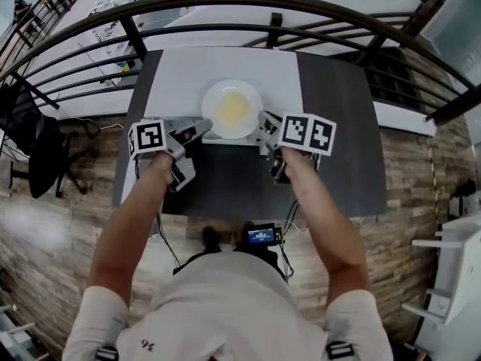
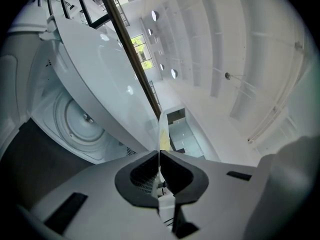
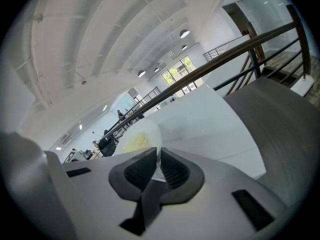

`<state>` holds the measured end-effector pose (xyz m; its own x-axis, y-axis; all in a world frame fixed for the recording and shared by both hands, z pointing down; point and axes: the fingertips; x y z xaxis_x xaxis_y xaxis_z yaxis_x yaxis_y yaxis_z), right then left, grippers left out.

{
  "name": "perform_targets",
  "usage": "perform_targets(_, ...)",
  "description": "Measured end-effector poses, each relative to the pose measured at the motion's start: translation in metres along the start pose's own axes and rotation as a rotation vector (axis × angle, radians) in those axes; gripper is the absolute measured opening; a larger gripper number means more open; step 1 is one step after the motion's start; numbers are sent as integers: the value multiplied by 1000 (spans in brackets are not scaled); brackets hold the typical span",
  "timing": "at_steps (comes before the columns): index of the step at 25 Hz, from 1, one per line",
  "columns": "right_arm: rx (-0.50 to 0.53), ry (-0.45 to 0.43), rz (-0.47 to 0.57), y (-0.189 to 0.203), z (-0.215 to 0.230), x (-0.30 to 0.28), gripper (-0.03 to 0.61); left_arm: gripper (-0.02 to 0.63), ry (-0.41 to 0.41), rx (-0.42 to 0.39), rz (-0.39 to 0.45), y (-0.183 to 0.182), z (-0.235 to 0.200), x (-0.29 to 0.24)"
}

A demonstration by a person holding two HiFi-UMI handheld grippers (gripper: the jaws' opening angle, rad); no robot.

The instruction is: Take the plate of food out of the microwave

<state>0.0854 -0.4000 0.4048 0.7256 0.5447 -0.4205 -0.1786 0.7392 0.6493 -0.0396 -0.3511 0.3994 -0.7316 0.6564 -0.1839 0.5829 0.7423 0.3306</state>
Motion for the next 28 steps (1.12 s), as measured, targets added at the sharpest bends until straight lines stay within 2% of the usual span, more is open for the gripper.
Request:
perform_targets(10, 54, 11, -34, -37, -7, -34, 26, 18, -48, 42, 59, -33, -19, -10)
perform_targets(16, 70, 49, -77, -44, 2, -46, 25, 23, -57, -50, 38, -35, -14, -14)
perform_targets(21, 94, 86, -81, -51, 10, -49, -2, 60, -86, -132, 28, -36, -13, -11)
perform_targets(26, 123, 108, -68, -57, 16, -49, -2, 60, -94, -170, 49, -41, -16, -7)
perform_targets(28, 147, 112, -62, -55, 14, -48, -2, 60, -83, -158, 71, -43, -16, -6)
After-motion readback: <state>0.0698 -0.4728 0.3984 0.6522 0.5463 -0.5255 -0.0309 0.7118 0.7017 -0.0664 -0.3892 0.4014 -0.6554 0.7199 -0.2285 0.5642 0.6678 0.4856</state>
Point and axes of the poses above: the fingertips, and each gripper's own axes: x backward along the fingers, z to its right, y out of its underside, and after that the axes turned 4 degrees about -y, right-handed
